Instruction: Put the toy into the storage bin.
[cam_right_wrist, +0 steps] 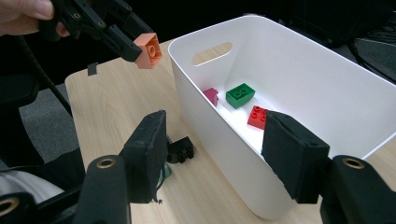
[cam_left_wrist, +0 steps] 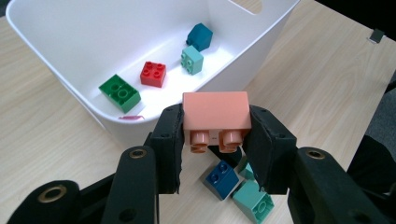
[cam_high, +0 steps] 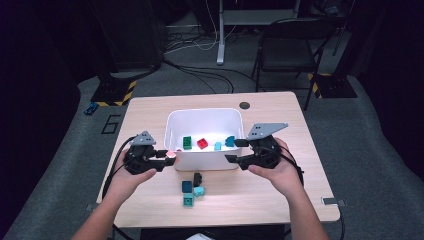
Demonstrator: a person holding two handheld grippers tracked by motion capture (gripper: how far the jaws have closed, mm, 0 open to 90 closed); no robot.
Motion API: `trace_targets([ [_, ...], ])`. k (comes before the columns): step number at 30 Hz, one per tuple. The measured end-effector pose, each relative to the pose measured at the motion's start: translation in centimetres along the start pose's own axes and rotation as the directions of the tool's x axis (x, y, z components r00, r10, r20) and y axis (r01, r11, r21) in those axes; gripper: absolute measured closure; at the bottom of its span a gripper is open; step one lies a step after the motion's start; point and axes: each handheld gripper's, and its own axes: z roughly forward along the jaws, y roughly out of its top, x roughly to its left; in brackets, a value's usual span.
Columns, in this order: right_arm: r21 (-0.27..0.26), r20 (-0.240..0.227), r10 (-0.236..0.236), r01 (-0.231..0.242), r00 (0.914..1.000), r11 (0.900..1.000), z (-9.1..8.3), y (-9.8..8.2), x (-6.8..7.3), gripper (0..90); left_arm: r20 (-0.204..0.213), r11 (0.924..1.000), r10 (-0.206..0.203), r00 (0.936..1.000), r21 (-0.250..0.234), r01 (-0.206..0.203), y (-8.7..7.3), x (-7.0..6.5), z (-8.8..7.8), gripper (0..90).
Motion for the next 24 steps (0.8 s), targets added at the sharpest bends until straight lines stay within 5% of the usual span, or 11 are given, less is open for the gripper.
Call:
trace_targets([
  [8, -0.012, 0.004, 0.017, -0.017, 0.9999, 1.000, -0.4, 0.0, -0.3, 38.2, 0.013, 0.9997, 0.024, 0.9996, -0.002, -0.024, 2.8, 0.4, 0.2, 58.1],
  [24, -0.013, 0.014, 0.024, -0.023, 0.9996, 1.000, -0.9, -0.2, -0.7, 37.7, -0.016, 0.9996, 0.030, 0.9994, 0.004, -0.029, 6.5, 2.2, 3.6, 58.1],
])
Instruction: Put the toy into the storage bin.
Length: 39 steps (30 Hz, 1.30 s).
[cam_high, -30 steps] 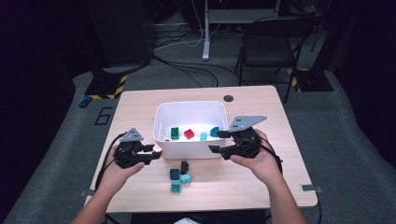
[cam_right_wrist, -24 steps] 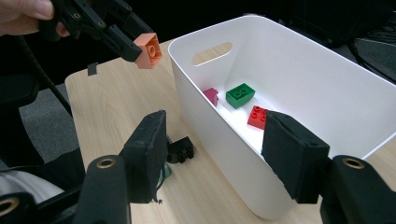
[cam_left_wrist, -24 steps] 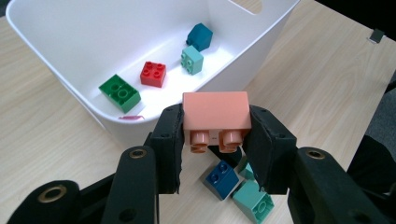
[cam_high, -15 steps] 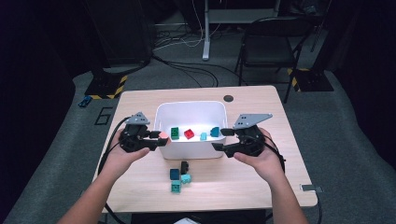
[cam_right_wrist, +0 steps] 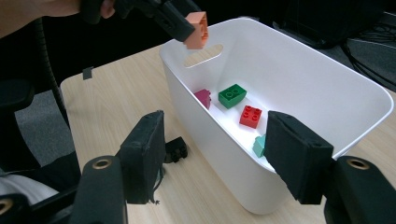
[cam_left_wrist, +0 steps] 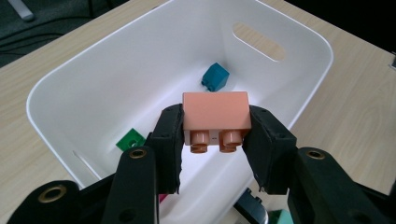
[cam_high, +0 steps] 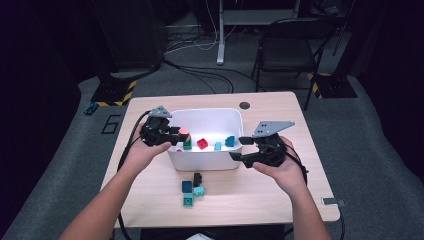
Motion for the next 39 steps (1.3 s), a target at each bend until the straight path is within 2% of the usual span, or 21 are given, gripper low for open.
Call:
trace_targets([
  [5, -0.008, 0.006, 0.003, -0.003, 1.0000, 1.000, -0.1, 0.0, -0.2, 37.6, -0.009, 1.0000, 0.003, 1.0000, -0.005, -0.003, 0.7, 0.4, 1.1, 58.0],
  [12, -0.008, 0.006, 0.005, -0.005, 1.0000, 1.000, -0.1, -0.1, -0.2, 37.6, -0.027, 0.9999, 0.005, 0.9996, 0.014, -0.004, 1.6, 0.9, 2.9, 58.0],
  [17, -0.005, 0.006, 0.007, -0.007, 1.0000, 1.000, 0.0, -0.1, -0.3, 37.6, -0.025, 0.9996, -0.018, 0.9995, 0.023, 0.019, 2.2, 1.6, 4.2, 58.1],
  [24, -0.009, 0.007, 0.010, -0.010, 0.9999, 1.000, -0.1, -0.1, -0.4, 37.6, -0.040, 0.9989, -0.022, 0.9989, 0.040, 0.023, 2.8, 2.4, 5.9, 58.1],
  [28, -0.003, 0.005, 0.008, -0.008, 1.0000, 1.000, 0.1, -0.2, -0.4, 37.5, -0.035, 0.9980, -0.053, 0.9980, 0.033, 0.054, 3.2, 2.6, 6.8, 58.0],
  [39, -0.014, 0.009, 0.010, -0.010, 0.9999, 1.000, 0.0, -0.2, -0.5, 37.6, -0.014, 0.9988, -0.044, 0.9990, 0.021, 0.044, 3.5, 3.2, 9.1, 57.9],
])
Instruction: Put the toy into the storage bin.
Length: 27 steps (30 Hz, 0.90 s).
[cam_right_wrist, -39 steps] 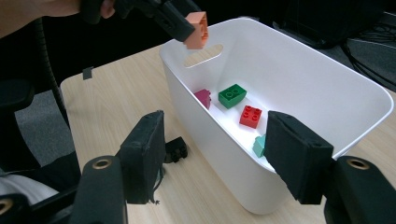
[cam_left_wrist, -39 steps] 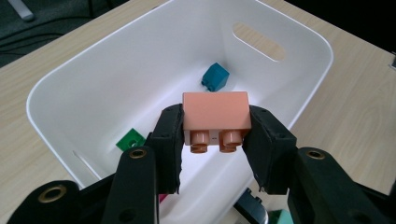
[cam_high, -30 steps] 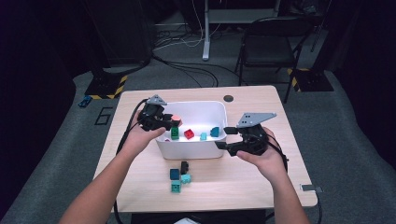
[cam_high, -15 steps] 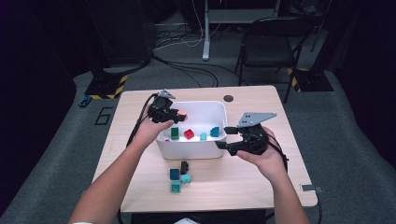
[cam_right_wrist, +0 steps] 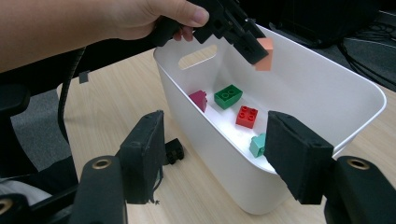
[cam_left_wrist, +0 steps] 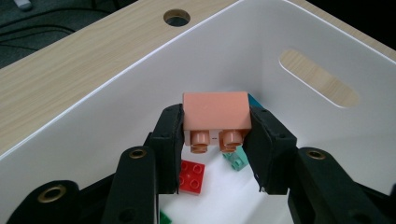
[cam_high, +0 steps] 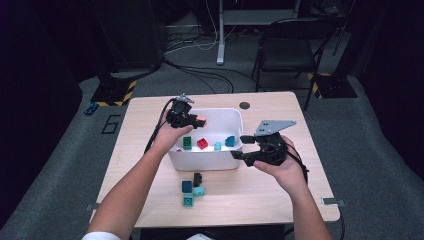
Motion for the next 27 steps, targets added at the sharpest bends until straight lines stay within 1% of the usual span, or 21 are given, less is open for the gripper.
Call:
trace_targets([
  [3, 0.002, -0.001, 0.001, -0.001, 1.0000, 1.000, 0.1, 0.0, 0.0, 37.5, 0.014, 0.9999, 0.007, 0.9999, 0.009, -0.007, 0.1, -0.1, 0.8, 57.9],
  [5, 0.004, -0.001, 0.002, -0.002, 1.0000, 1.000, 0.2, 0.0, 0.1, 37.5, 0.035, 0.9999, 0.010, 0.9993, 0.011, -0.011, 0.2, -0.2, 1.3, 57.9],
  [7, 0.007, -0.002, 0.003, -0.003, 1.0000, 1.000, 0.2, 0.0, 0.1, 37.6, 0.033, 0.9997, 0.019, 0.9993, 0.016, -0.020, 0.2, -0.2, 1.7, 57.9],
  [9, 0.008, -0.005, -0.003, 0.003, 1.0000, 1.000, 0.3, 0.0, 0.1, 37.6, 0.040, 0.9992, 0.032, 0.9987, 0.024, -0.033, 0.2, -0.2, 2.2, 57.9],
  [13, 0.007, -0.007, -0.005, 0.005, 1.0000, 1.000, 0.4, 0.0, 0.1, 37.6, 0.039, 0.9981, 0.041, 0.9984, 0.043, -0.043, 0.0, -0.2, 2.8, 57.5],
  [15, 0.005, -0.006, -0.009, 0.009, 0.9999, 1.000, 0.4, 0.0, 0.1, 37.6, 0.030, 0.9984, 0.040, 0.9988, 0.040, -0.041, 0.0, -0.3, 3.0, 54.2],
  [17, 0.006, -0.005, -0.004, 0.004, 1.0000, 1.000, 0.4, 0.0, 0.1, 37.6, 0.021, 0.9974, 0.057, 0.9981, 0.043, -0.058, 0.1, -0.6, 3.0, 51.1],
  [19, 0.012, -0.004, 0.006, -0.006, 1.0000, 1.000, 0.3, 0.0, 0.1, 37.6, 0.017, 0.9968, 0.069, 0.9975, 0.039, -0.070, 0.2, -0.9, 2.6, 50.8],
  [20, 0.007, -0.004, 0.000, 0.000, 1.0000, 1.000, 0.3, 0.0, 0.1, 37.6, 0.014, 0.9964, 0.076, 0.9970, 0.035, -0.077, 0.2, -1.0, 2.3, 50.8],
  [21, 0.008, -0.002, 0.003, -0.003, 1.0000, 1.000, 0.2, 0.0, 0.1, 37.6, 0.009, 0.9966, 0.076, 0.9970, 0.031, -0.077, 0.3, -1.0, 2.1, 50.8],
  [23, 0.006, 0.000, 0.004, -0.004, 1.0000, 1.000, 0.2, -0.1, 0.0, 37.5, 0.011, 0.9963, 0.079, 0.9968, 0.034, -0.079, 0.3, -1.1, 1.5, 50.1],
  [24, 0.006, -0.001, 0.004, -0.004, 1.0000, 1.000, 0.2, -0.1, 0.0, 37.6, 0.010, 0.9963, 0.080, 0.9968, 0.032, -0.080, 0.3, -1.3, 0.9, 50.1],
  [27, 0.006, 0.002, 0.006, -0.006, 1.0000, 1.000, 0.1, -0.1, 0.0, 37.6, 0.001, 0.9947, 0.101, 0.9948, 0.017, -0.101, 0.2, -1.7, -0.5, 49.9],
])
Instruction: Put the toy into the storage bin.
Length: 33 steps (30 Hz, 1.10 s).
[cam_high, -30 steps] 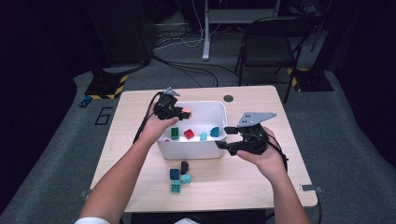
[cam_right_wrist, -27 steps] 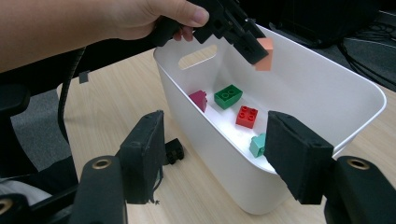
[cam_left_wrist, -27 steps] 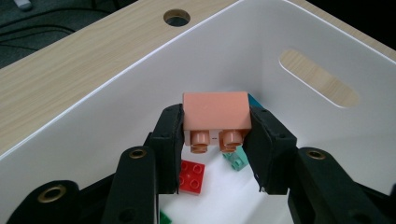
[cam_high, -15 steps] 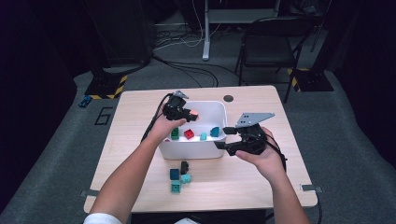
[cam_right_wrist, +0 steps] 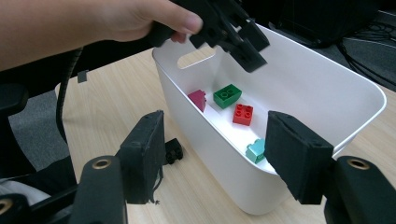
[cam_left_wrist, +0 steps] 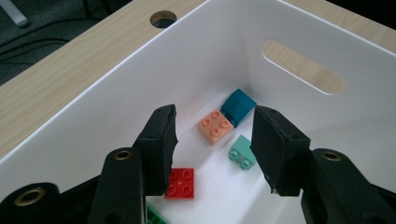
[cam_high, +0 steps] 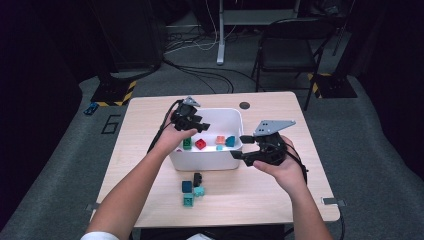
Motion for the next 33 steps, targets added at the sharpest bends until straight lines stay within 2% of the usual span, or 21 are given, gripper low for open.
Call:
trace_targets([
  [4, 0.002, 0.002, 0.000, 0.000, 1.0000, 1.000, 0.1, 0.0, 0.0, 37.6, 0.012, 0.9994, 0.020, 0.9997, -0.027, -0.020, -0.3, -0.8, -2.2, 48.4],
  [13, 0.006, 0.006, 0.002, -0.002, 1.0000, 1.000, 0.1, 0.0, 0.1, 37.6, 0.033, 0.9981, 0.027, 0.9991, -0.057, -0.025, -2.2, -1.9, -6.4, 45.8],
  [17, 0.010, 0.005, -0.001, 0.001, 1.0000, 1.000, 0.2, 0.0, 0.1, 37.6, 0.021, 0.9977, 0.036, 0.9991, -0.059, -0.034, -3.0, -2.1, -7.7, 45.5],
  [20, 0.015, 0.005, 0.001, -0.001, 1.0000, 1.000, 0.3, -0.1, 0.1, 37.6, 0.030, 0.9965, 0.028, 0.9992, -0.080, -0.025, -3.7, -2.3, -8.7, 45.5],
  [23, 0.016, 0.004, -0.003, 0.003, 1.0000, 1.000, 0.4, -0.1, 0.1, 37.5, 0.033, 0.9964, 0.034, 0.9989, -0.078, -0.031, -4.5, -2.5, -9.5, 45.3],
  [26, 0.016, 0.006, 0.000, 0.000, 1.0000, 1.000, 0.4, -0.1, 0.1, 37.5, 0.000, 0.9950, 0.066, 0.9978, -0.075, -0.066, -5.2, -2.7, -10.4, 45.3],
  [28, 0.017, 0.005, 0.001, -0.001, 1.0000, 1.000, 0.4, -0.1, 0.1, 37.6, -0.001, 0.9939, 0.057, 0.9984, -0.094, -0.057, -5.8, -2.8, -11.1, 45.3],
  [33, 0.015, 0.005, -0.004, 0.004, 1.0000, 1.000, 0.5, -0.1, 0.1, 37.5, 0.003, 0.9924, 0.061, 0.9981, -0.108, -0.060, -7.2, -3.4, -12.0, 45.3],
])
